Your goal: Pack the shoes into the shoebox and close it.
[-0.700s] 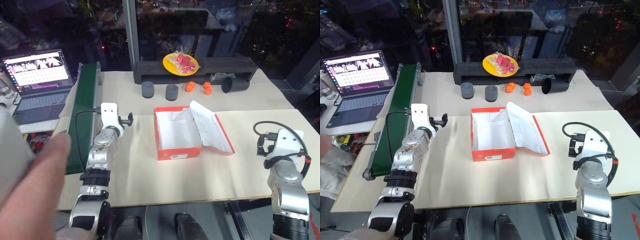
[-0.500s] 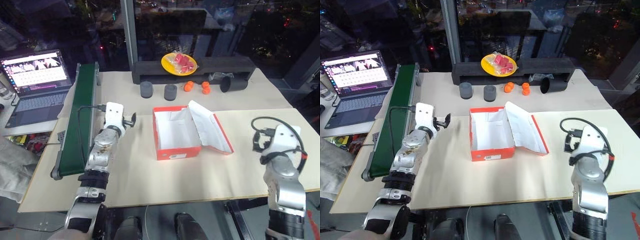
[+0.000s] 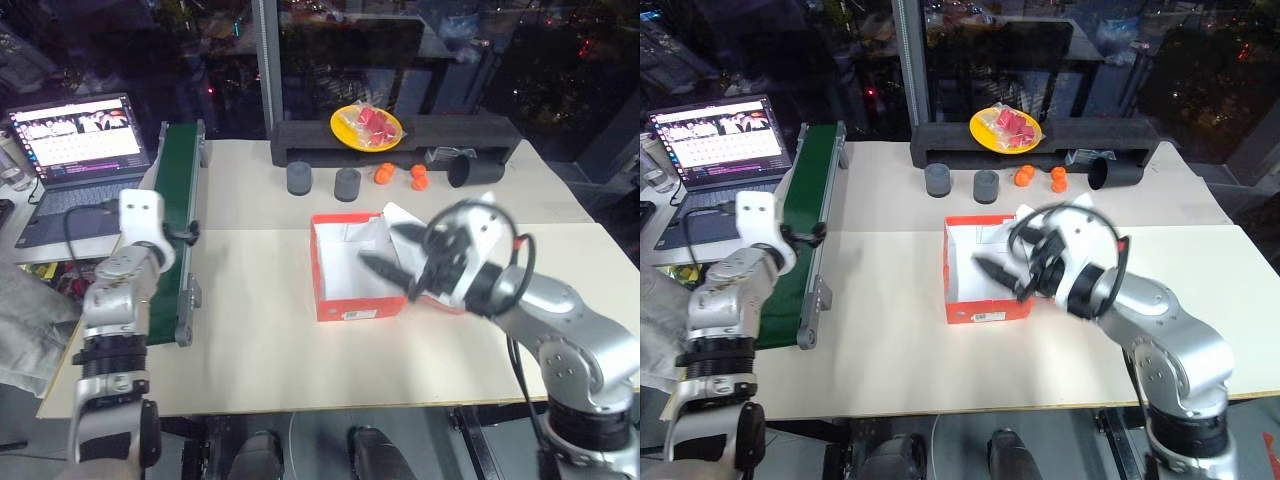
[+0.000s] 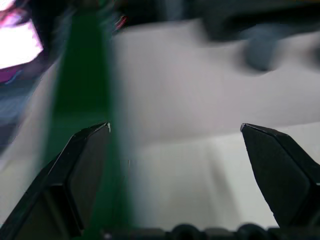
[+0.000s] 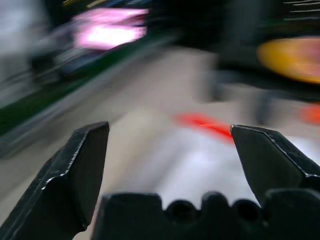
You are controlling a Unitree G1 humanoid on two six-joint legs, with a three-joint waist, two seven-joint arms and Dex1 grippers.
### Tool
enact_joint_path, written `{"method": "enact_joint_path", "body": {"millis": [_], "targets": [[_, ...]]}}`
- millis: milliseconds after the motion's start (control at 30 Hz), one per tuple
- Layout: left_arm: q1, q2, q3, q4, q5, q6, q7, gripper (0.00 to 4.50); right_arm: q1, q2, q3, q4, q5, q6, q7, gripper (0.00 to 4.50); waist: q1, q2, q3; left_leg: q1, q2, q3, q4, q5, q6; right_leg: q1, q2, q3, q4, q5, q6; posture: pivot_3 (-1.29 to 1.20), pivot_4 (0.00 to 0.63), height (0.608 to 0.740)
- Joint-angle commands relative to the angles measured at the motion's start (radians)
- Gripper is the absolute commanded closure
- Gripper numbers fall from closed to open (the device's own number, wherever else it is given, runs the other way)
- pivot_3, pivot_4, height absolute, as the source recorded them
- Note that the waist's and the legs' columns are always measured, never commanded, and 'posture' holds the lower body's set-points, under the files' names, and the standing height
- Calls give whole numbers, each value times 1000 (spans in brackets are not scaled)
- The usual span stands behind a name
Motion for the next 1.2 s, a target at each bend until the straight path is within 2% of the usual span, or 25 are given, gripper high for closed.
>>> {"method": "enact_joint_path", "body": {"millis": [33,167,400,633,1200], "targets": [[-22,15,56,-13,-18,57,44,0,36,-71,59,-62,13,-27,97,15,5,-2,0,0,0,0,0,0,0,0,0,0,0,0,0,0,150,740],[-17,18,76,-38,-25,108,64,0,53,-91,127,-32,-33,-70,116,15,7,-6,-1,0,0,0,1,0,0,0,-1,-1,0,0,-1,0,150,740],[-2,5,67,-52,-30,130,73,0,71,-53,192,26,-96,-123,111,15,14,-9,-2,0,0,0,0,0,-1,-1,-1,-1,1,0,-2,0,150,740],[-45,-14,55,14,-33,132,81,0,63,-32,266,119,-218,-165,64,15,20,-10,-2,0,0,0,0,0,0,-1,-1,-1,1,0,-2,0,150,740],[-112,-3,19,128,-23,70,57,0,74,29,262,142,-294,-147,7,15,20,-10,-2,0,0,0,0,0,-1,-1,0,-1,1,0,-2,0,150,740]]}}
